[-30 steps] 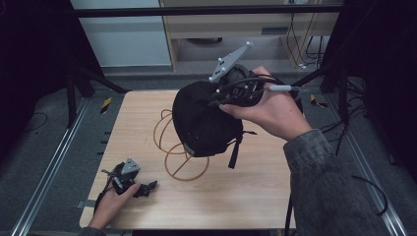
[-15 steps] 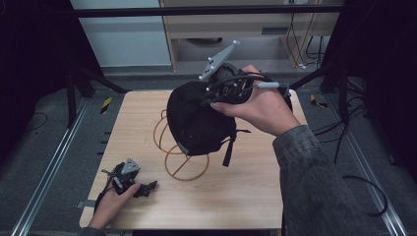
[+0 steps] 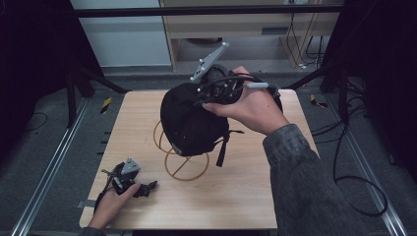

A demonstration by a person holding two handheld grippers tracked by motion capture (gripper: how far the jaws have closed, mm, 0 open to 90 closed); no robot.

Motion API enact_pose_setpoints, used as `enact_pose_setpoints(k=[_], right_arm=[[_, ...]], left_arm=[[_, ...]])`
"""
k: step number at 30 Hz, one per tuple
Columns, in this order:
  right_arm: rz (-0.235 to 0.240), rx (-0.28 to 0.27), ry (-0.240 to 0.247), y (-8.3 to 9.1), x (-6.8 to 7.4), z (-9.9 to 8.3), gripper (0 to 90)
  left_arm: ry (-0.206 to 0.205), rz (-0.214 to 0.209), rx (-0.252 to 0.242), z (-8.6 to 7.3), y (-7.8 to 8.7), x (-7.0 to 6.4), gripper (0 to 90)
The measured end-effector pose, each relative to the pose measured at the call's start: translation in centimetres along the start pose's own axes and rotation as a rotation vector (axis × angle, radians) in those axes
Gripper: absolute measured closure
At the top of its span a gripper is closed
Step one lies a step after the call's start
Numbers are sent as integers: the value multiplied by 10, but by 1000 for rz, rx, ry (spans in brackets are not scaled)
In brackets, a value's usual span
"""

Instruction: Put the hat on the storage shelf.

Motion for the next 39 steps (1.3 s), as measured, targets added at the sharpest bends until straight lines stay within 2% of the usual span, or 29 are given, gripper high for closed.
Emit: enact_pose_setpoints(k=[26, 39], right_arm=[[28, 22, 9, -29, 3, 17, 732], [33, 61, 11, -46, 6, 31, 732]], left_arm=[[1, -1, 0, 0, 0, 0, 0], [0, -1, 1, 0, 0, 0, 0]])
Point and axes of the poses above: each handheld gripper's, and its own axes: y roughly backward along the jaws, z roughly out of its top, x roughly to its left, the point moved 6 cm from there along -y, roughly forward along the jaws, and after that the axes turned 8 degrees about x, right-handed, at the moved point
